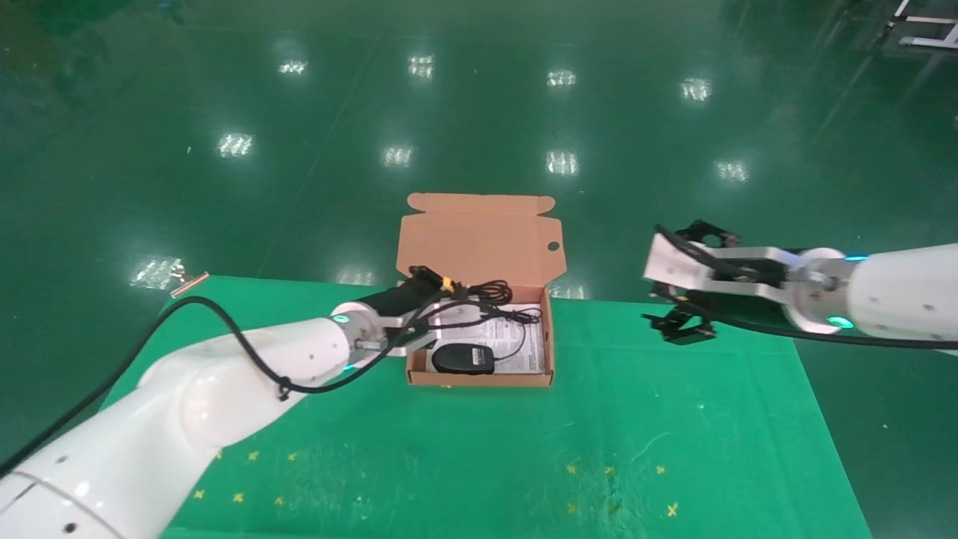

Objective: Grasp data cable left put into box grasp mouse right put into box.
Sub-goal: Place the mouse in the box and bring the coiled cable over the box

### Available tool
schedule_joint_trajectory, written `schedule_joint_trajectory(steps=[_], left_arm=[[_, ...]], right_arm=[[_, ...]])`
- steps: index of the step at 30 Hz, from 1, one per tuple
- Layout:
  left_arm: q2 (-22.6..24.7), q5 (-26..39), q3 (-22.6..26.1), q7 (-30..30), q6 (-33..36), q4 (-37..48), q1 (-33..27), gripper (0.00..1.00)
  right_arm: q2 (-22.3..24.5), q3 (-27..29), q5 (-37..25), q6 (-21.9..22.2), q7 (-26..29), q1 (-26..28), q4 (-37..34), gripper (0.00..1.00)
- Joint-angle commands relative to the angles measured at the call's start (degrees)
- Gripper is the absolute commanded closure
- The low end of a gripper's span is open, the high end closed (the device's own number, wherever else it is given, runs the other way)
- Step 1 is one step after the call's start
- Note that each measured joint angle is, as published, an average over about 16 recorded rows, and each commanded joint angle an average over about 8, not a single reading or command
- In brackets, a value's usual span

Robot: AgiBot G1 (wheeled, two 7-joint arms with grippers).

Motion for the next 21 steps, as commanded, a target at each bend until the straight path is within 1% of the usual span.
schedule_joint_trajectory(steps=[1, 6, 11, 15, 19, 21], left_arm=[[1.9, -1.1, 0.7, 2.0, -1.8, 3.0, -0.2, 1.00], [2.5, -6.3, 6.2, 4.5, -4.8, 5.2, -0.5, 1.00], [2.7, -10.8, 12.2, 5.7, -7.5, 6.5, -0.8, 1.00], [2.7, -13.5, 15.6, 5.8, -9.0, 7.5, -1.2, 0.50], [2.8, -15.0, 17.3, 5.7, -9.7, 8.1, -1.6, 0.00], [2.9, -15.3, 17.7, 5.7, -9.9, 8.3, -1.7, 0.00]], right_arm=[[2.4, -0.3, -2.3, -0.6, 2.9, 0.8, 3.2, 0.00], [4.8, -0.3, -6.8, -2.4, 7.6, 2.2, 7.0, 0.00], [5.9, -0.1, -8.2, -3.7, 8.7, 3.5, 7.7, 0.00], [6.7, 0.0, -8.3, -4.5, 8.2, 4.4, 7.9, 0.00], [7.1, 0.1, -8.4, -4.9, 7.8, 5.0, 8.1, 0.00], [7.2, 0.1, -8.4, -5.1, 7.7, 5.1, 8.2, 0.00]])
